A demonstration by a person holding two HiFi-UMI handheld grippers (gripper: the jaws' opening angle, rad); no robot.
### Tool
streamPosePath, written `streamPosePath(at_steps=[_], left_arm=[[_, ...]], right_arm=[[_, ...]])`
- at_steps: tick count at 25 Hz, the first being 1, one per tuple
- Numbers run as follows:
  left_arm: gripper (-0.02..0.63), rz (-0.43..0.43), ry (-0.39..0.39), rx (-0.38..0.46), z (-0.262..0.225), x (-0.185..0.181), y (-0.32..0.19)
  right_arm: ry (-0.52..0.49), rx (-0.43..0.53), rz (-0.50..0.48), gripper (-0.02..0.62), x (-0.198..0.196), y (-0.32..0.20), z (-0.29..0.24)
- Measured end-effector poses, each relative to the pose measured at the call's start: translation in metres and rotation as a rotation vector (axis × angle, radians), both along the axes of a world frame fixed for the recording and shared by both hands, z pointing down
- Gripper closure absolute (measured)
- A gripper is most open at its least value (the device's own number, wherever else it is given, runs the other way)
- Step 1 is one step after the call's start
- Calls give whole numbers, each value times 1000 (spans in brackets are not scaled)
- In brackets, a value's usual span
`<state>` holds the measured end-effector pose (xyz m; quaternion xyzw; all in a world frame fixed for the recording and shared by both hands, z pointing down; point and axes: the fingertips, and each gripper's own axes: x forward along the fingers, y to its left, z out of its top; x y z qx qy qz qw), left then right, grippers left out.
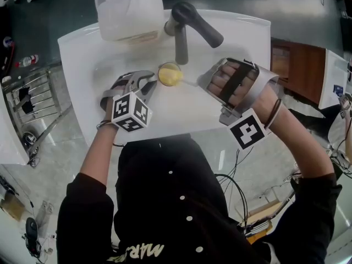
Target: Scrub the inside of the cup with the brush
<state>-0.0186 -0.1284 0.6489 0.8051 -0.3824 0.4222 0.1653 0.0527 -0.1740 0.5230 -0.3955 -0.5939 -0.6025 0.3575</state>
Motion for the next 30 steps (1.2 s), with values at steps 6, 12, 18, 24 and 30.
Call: streamPosePath(at_steps=[6, 12, 18, 24, 30], left_arm=[[515, 11, -8, -1, 0, 1, 0], [515, 1, -8, -4, 0, 1, -1], [515, 6, -28, 5, -1, 1, 0], [515, 23, -57, 16, -1, 2, 2], [515, 32, -75, 27, -1, 2, 2]], right_arm=[[35, 66, -142, 546, -9, 9, 22], [74, 21, -51, 546, -17, 12, 35], [225, -284, 560, 546, -17, 1, 37], [435, -775, 1333, 546, -1, -6, 47], [553, -1235, 1912, 543, 12, -7, 53]])
